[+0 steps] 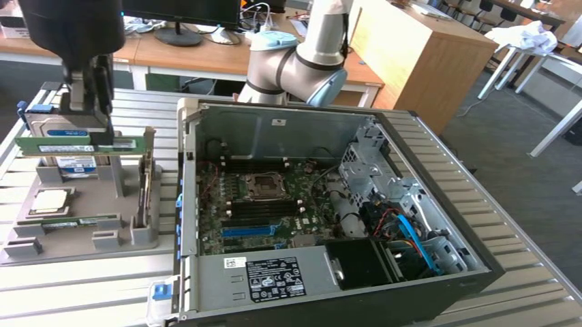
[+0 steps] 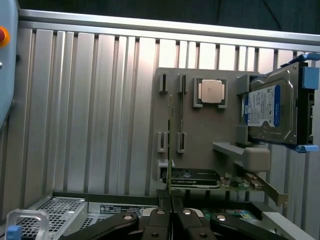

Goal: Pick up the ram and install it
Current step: 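Pick up the ram and move it above insertion slot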

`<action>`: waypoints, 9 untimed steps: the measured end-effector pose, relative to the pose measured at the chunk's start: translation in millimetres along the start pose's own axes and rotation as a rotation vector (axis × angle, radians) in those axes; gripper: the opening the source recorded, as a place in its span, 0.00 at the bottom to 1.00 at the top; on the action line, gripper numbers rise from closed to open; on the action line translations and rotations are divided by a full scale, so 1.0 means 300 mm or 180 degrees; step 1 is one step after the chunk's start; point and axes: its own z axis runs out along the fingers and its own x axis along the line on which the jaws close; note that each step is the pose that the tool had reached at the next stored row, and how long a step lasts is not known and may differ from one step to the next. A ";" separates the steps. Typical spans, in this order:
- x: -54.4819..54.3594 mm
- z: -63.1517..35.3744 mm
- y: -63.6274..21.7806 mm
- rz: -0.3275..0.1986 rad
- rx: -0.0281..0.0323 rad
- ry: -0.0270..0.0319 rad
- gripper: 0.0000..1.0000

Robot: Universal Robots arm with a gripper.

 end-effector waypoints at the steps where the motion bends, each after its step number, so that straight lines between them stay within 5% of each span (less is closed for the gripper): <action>1: 0.000 0.000 -0.006 0.0000 0.0000 0.0000 0.12; 9: 0.003 -0.001 -0.057 0.0000 0.0000 0.0000 0.12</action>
